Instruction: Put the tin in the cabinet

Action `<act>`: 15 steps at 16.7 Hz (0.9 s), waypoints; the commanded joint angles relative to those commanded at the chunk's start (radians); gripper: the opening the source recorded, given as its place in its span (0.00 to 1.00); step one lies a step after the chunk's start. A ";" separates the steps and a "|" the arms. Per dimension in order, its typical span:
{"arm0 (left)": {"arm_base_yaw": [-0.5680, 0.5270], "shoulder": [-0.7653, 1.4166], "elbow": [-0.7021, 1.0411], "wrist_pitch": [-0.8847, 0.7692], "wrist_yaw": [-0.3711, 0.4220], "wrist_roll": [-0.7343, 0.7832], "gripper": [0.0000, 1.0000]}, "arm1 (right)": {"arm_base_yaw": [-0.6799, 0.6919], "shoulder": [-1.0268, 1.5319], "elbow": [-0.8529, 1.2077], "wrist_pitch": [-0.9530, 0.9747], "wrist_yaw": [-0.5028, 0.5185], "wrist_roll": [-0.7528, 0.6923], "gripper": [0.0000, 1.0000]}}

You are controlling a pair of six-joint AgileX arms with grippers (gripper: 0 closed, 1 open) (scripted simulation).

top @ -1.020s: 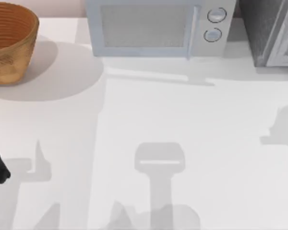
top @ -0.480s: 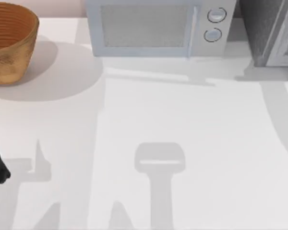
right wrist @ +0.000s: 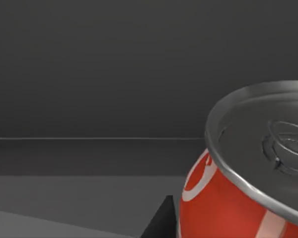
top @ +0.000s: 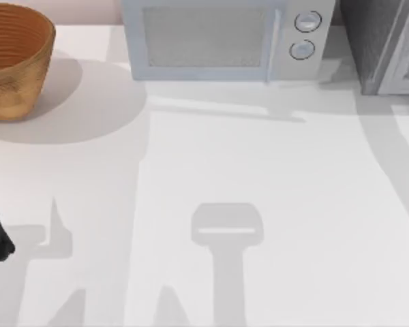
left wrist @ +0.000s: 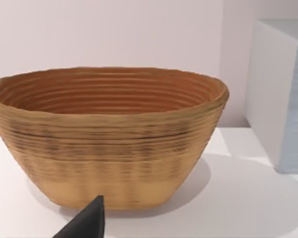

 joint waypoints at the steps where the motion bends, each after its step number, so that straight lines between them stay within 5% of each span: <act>1: 0.000 0.000 0.000 0.000 0.000 0.000 1.00 | 0.000 0.000 0.000 0.000 0.000 0.000 0.00; 8: 0.000 0.000 0.000 0.000 0.000 0.000 1.00 | -0.008 0.058 0.066 -0.017 -0.007 0.003 0.00; 15: 0.000 0.000 0.000 0.000 0.000 0.000 1.00 | -0.045 0.402 0.542 -0.134 -0.036 0.002 0.00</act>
